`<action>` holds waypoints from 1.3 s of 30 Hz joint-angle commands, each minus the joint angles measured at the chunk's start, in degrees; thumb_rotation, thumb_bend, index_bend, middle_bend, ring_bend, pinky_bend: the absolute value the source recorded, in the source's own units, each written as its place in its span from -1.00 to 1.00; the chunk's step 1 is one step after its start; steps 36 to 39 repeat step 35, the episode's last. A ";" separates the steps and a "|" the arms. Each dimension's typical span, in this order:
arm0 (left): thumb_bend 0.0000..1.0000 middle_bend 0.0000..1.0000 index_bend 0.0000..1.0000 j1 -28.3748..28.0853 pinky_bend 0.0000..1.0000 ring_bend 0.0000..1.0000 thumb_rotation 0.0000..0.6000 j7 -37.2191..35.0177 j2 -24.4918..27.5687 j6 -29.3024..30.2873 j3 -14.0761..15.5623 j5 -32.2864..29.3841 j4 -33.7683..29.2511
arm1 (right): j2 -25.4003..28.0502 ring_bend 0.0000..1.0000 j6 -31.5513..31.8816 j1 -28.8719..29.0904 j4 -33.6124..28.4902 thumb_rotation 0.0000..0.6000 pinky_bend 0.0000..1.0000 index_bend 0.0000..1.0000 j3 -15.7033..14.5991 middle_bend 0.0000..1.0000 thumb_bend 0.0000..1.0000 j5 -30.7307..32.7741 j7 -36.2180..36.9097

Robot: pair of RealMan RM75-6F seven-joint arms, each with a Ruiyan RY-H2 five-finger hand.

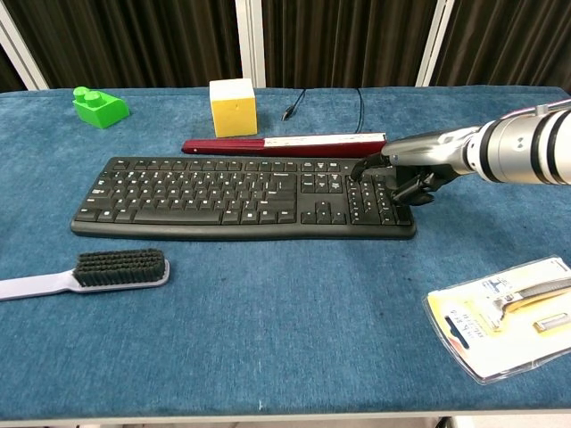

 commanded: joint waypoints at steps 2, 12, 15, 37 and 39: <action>-0.68 -0.93 -0.82 0.05 -1.00 -1.00 1.00 0.03 0.04 0.01 0.02 -0.07 0.01 | -0.09 1.00 0.19 0.94 0.01 0.12 1.00 -0.68 -0.82 0.85 1.00 0.54 0.34; -0.68 -0.93 -0.82 -0.02 -1.00 -1.00 1.00 -0.06 0.28 0.14 -0.17 -0.12 -0.11 | 9.86 0.98 15.54 -5.09 -11.23 0.10 0.97 -0.78 -0.74 0.85 0.91 -8.97 2.34; -0.68 -0.93 -0.82 -0.18 -1.00 -1.00 1.00 -0.20 0.22 0.03 -0.26 -0.07 -0.11 | 13.46 0.48 24.17 -9.95 -15.01 0.10 0.50 -0.97 -1.79 0.43 0.07 -15.03 3.34; -0.68 -0.93 -0.82 -1.43 -1.00 -1.00 1.00 -1.80 -1.16 -0.58 -0.97 0.32 1.46 | 19.75 -1.00 54.74 -40.41 -11.77 0.07 -1.00 -1.00 -11.57 -1.00 -0.76 -37.90 22.94; -0.68 -0.93 -0.82 -1.43 -1.00 -1.00 1.00 -1.80 -1.16 -0.58 -0.97 0.32 1.46 | 19.75 -1.00 54.74 -40.41 -11.77 0.07 -1.00 -1.00 -11.57 -1.00 -0.76 -37.90 22.94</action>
